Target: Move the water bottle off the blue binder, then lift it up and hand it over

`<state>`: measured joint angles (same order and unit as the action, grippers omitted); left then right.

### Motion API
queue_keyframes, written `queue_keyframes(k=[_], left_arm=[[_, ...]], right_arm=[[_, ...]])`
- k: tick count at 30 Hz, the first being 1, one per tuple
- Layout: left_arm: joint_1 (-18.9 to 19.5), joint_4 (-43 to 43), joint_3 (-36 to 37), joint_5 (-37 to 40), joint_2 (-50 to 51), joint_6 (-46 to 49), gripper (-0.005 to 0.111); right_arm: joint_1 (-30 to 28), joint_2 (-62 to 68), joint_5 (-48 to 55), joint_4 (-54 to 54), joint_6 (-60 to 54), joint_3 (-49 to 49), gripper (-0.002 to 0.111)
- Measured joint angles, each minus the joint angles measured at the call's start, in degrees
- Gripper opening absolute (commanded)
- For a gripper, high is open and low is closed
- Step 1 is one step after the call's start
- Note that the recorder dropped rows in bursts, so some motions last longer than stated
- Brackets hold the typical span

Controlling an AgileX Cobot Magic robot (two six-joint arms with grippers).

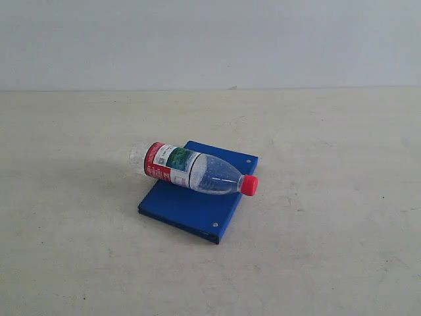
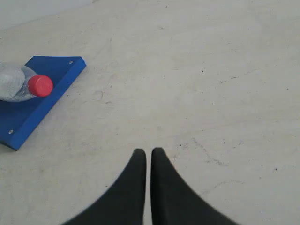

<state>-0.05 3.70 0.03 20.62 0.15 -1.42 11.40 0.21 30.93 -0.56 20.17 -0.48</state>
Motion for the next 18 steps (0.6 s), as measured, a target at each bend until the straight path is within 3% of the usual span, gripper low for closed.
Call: queue_keyframes(k=[18], left_arm=[[0.00, 0.00, 0.00, 0.00, 0.00, 0.00, 0.004]], right_arm=[[0.00, 0.00, -4.51, -3.30, -1.13, 0.00, 0.000]])
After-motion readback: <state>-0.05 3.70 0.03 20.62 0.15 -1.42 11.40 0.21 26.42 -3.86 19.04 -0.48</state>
